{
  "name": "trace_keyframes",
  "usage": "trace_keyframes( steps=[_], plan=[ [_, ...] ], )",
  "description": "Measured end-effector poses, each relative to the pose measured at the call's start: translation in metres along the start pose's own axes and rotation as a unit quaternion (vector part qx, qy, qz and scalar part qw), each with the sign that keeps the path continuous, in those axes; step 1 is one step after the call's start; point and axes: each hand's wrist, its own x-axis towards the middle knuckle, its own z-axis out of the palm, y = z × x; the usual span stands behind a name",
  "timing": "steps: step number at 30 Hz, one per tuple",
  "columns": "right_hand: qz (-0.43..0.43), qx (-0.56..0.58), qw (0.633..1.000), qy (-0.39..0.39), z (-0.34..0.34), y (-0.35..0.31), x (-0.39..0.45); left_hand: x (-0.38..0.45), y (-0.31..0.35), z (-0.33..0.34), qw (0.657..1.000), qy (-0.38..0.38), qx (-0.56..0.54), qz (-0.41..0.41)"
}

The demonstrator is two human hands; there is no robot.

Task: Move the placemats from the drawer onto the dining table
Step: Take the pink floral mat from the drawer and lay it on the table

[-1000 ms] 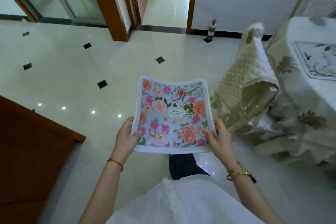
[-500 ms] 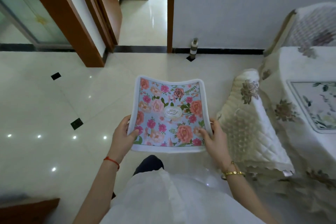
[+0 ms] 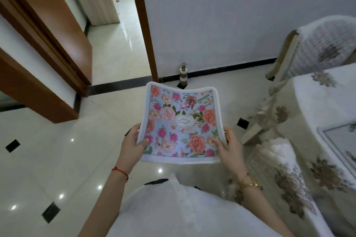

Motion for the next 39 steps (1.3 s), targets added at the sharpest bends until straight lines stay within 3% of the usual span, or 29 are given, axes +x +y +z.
trace_keyframes(
  steps=[10,15,25,34,39],
  plan=[
    [0.064,0.029,0.990,0.125,-0.028,-0.019,0.203,0.262,0.088,0.072,0.991,-0.132,0.023,0.018],
    [0.085,0.011,0.981,0.173,-0.063,0.004,0.303,0.377,0.120,0.149,0.983,-0.180,0.034,0.030],
    [0.091,-0.003,0.958,0.273,-0.205,0.017,0.505,0.572,0.246,0.335,0.962,-0.263,0.014,0.074],
    [0.128,-0.003,0.909,0.397,-0.293,0.039,0.610,0.696,0.327,0.500,0.914,-0.394,-0.010,0.093],
    [0.167,0.011,0.851,0.497,-0.330,0.060,0.658,0.760,0.366,0.611,0.865,-0.486,0.020,0.125]
  ],
)
